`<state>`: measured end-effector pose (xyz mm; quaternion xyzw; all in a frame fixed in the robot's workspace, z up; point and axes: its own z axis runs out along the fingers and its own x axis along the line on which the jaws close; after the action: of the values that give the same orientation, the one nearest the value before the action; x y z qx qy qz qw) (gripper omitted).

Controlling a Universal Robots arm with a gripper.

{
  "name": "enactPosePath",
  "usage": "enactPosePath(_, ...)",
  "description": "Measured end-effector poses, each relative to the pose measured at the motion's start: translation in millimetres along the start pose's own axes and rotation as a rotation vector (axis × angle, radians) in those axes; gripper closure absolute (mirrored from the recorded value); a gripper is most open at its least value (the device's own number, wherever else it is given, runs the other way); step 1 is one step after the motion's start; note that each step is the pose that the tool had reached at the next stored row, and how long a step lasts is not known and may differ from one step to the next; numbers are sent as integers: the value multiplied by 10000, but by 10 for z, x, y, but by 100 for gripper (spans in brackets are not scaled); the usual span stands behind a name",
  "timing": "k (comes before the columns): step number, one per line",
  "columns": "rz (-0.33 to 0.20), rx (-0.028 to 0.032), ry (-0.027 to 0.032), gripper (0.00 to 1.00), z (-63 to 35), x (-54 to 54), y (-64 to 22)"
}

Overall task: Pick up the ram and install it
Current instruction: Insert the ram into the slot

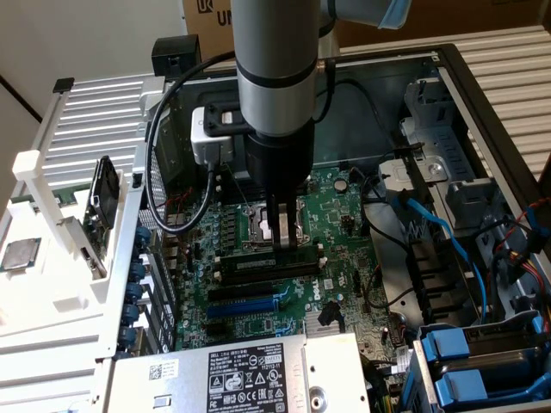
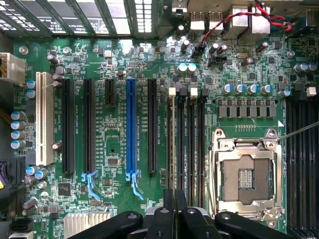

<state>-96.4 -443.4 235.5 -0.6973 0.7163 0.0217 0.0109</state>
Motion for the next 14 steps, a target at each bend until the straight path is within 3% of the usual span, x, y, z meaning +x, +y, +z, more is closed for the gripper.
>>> enactPosePath(14, 68, 17, -4, 88, 19, 0, 2)
